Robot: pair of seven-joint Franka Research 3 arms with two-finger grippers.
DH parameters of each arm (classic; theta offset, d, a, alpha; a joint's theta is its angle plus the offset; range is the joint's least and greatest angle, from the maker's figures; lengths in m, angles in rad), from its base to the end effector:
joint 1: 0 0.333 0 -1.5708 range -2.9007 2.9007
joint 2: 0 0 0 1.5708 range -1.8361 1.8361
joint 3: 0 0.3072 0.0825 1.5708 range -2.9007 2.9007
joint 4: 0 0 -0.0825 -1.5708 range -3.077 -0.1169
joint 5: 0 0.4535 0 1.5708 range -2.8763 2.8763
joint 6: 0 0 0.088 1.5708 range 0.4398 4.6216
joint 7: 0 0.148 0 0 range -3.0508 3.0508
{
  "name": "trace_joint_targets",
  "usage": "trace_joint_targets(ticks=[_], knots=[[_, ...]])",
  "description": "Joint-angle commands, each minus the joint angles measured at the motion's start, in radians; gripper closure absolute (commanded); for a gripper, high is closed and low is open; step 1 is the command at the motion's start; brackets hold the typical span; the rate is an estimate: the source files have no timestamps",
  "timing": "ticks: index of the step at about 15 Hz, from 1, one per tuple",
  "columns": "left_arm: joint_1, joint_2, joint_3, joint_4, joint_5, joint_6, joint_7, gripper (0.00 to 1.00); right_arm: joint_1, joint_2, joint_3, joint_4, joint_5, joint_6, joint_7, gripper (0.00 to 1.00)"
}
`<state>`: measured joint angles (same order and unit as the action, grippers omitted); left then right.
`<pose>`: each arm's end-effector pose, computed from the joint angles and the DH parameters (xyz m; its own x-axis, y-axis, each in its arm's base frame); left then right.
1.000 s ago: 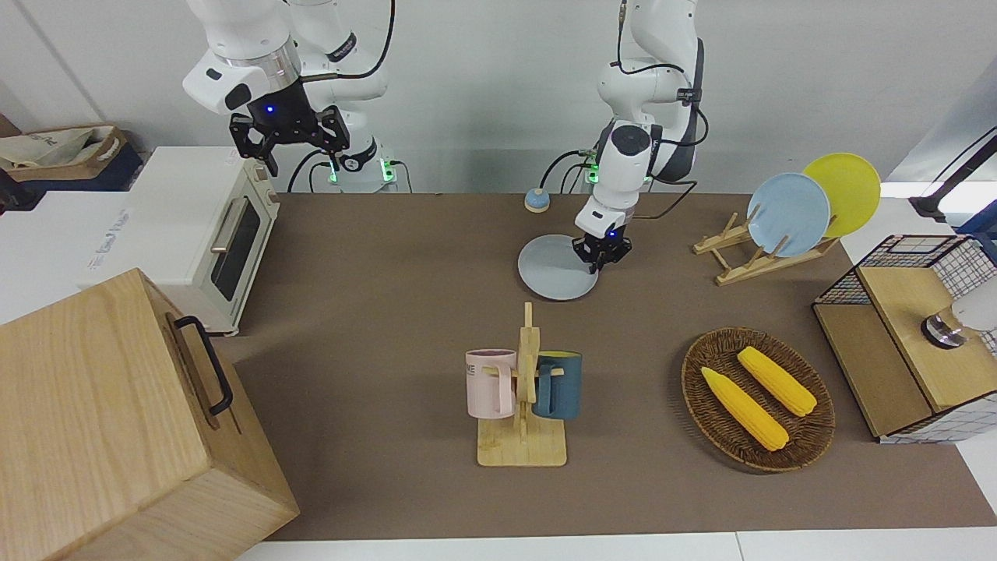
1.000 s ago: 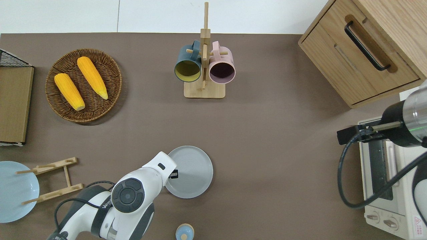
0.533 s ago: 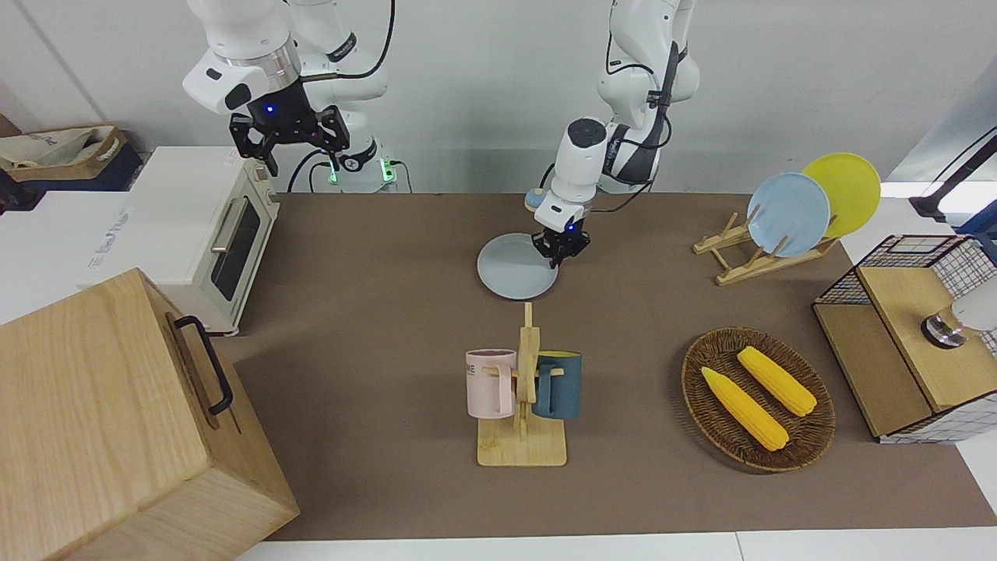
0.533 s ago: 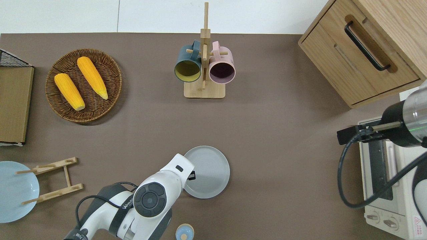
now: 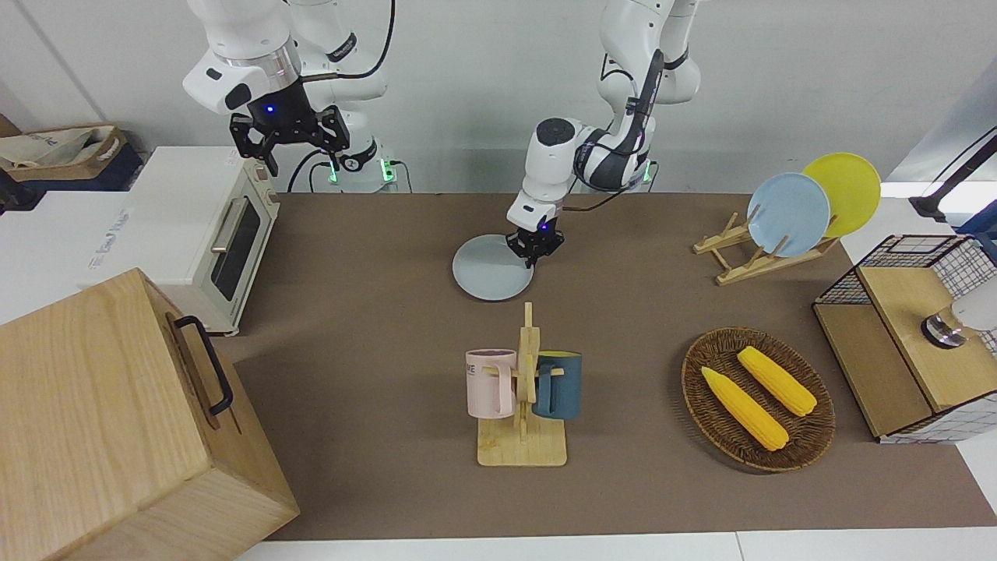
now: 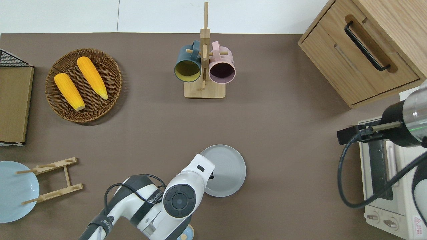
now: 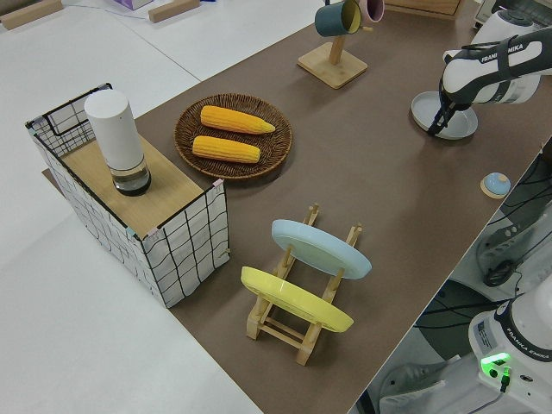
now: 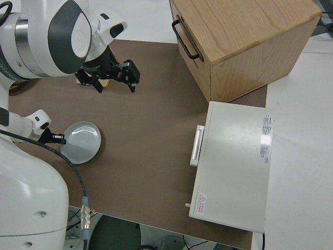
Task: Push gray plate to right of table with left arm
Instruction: 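Keep pushing the gray plate with the left gripper farther toward the oven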
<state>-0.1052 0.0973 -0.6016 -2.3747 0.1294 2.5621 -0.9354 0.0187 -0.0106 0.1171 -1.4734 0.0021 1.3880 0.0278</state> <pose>0.4236 -0.3687 0.1966 0.9876 0.1315 0.0861 0.1256 -0.9895 0.0710 0.5923 0.0816 0.6178 0.9914 0.1077 -0.0748 0.1081 -0.9941 0.0012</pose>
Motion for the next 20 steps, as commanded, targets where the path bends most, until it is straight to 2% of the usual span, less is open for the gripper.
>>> trace_joint_targets(ticks=[1,6,10,13,14,16,18,19,20], knots=[[-0.053,0.128,0.008,0.138,0.107,-0.085,-0.137,1.0,-0.02,-0.006,0.013,0.004,0.01,-0.012,0.001,0.017],[-0.114,0.194,0.01,0.253,0.115,-0.148,-0.215,1.0,-0.02,-0.006,0.013,0.004,0.01,-0.014,0.001,0.017],[-0.155,0.252,0.011,0.311,0.203,-0.154,-0.311,1.0,-0.02,-0.006,0.013,0.004,0.01,-0.012,0.0,0.017],[-0.159,0.256,0.013,0.324,0.211,-0.157,-0.316,1.0,-0.02,-0.006,0.013,0.004,0.01,-0.012,0.001,0.017],[-0.159,0.256,0.014,0.325,0.211,-0.161,-0.316,0.97,-0.02,-0.006,0.013,0.004,0.01,-0.012,0.0,0.017],[-0.156,0.256,0.014,0.331,0.211,-0.161,-0.313,0.79,-0.02,-0.006,0.013,0.004,0.01,-0.012,0.0,0.017],[-0.151,0.254,0.014,0.335,0.211,-0.171,-0.312,0.49,-0.02,-0.006,0.013,0.004,0.01,-0.012,0.001,0.017],[-0.149,0.254,0.014,0.335,0.211,-0.172,-0.31,0.42,-0.02,-0.006,0.013,0.004,0.01,-0.014,0.0,0.017],[-0.148,0.249,0.014,0.335,0.211,-0.177,-0.309,0.31,-0.02,-0.006,0.015,0.004,0.01,-0.012,0.0,0.017]])
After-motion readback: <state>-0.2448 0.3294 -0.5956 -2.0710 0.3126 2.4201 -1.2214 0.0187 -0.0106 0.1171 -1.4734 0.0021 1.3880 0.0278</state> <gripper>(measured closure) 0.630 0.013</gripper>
